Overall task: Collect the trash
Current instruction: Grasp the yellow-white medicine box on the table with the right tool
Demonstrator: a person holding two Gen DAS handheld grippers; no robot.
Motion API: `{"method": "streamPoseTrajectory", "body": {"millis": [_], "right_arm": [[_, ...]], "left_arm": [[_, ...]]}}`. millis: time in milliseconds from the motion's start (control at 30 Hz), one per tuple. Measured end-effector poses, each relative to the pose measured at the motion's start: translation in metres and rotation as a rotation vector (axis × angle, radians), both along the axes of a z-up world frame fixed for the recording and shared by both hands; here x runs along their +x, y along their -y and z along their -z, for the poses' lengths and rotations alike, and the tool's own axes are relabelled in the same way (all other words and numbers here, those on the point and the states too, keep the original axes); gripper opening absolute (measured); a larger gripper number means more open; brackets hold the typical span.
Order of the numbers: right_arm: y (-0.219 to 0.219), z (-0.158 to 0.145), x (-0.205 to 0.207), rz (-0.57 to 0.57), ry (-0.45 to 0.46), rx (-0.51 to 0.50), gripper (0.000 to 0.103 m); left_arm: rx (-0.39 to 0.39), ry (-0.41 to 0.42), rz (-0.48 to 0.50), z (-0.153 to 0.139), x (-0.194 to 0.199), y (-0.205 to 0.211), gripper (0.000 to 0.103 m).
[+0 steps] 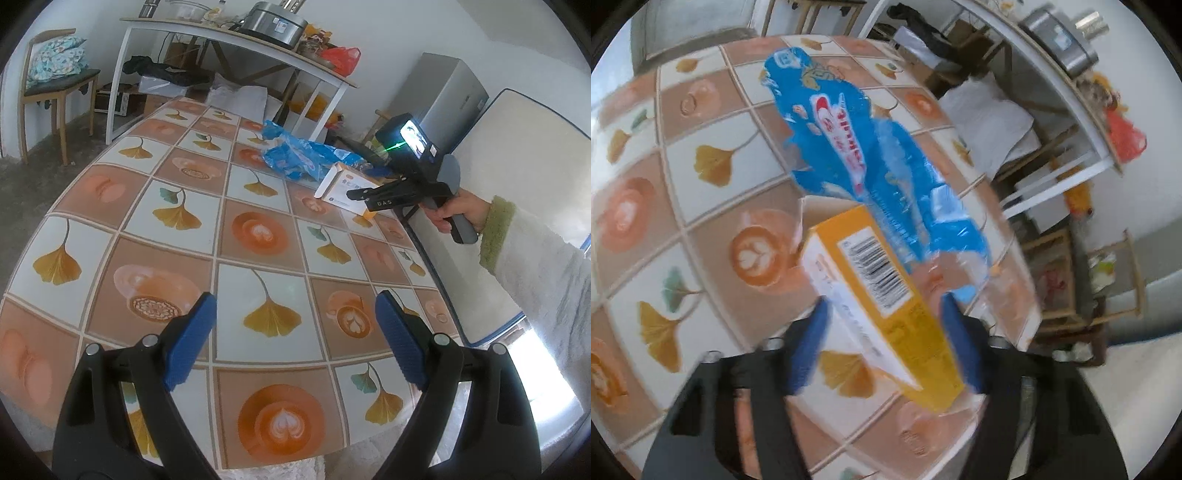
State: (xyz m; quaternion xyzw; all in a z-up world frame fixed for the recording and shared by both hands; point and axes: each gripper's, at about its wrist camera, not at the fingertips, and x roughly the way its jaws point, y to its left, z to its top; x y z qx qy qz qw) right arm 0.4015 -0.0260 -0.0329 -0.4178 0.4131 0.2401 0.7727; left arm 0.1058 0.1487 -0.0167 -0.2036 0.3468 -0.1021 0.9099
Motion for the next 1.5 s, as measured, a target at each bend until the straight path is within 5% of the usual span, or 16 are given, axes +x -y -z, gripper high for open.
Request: {"method": "streamPoseTrajectory", "body": {"millis": [133,367,433,533,633,700,900,1100,1500], "right_arm": [[0.007,-0.009,-0.022,0.034,-0.022,0.08,0.04],[0.006,-0.024,-0.093,0.136,-0.105,0.273,0.04],[0.004,-0.027,-0.106,0.161,-0.162,0.339,0.053],[0.009,-0.029,-0.125,0.18,-0.386,0.514,0.066],[0.022,-0.036,-0.138,0.174,-0.502,0.688,0.067],[0.033,-0.039,-0.136,0.197,-0.488,0.739,0.067],[0.057,-0.021,-0.081,0.399,-0.402,0.744,0.067],[0.071,0.035,-0.035,0.572,-0.616,0.802,0.05],[0.053,0.054,-0.112,0.54,-0.916,0.882,0.036]], "left_arm": [[-0.024,-0.002,-0.004,0.002,-0.002,-0.005,0.084],[-0.039,-0.01,-0.02,0.002,-0.01,-0.012,0.084],[-0.04,-0.02,-0.024,0.004,-0.012,-0.012,0.084],[-0.051,-0.035,-0.023,0.006,-0.015,-0.013,0.084],[-0.064,-0.044,-0.013,0.008,-0.017,-0.012,0.084],[-0.081,-0.057,-0.005,0.011,-0.017,-0.011,0.084],[-0.214,-0.098,0.052,0.023,-0.002,0.0,0.083],[-0.326,-0.143,0.078,0.037,0.019,0.006,0.068],[-0.339,-0.17,0.082,0.042,0.033,0.001,0.068]]}}
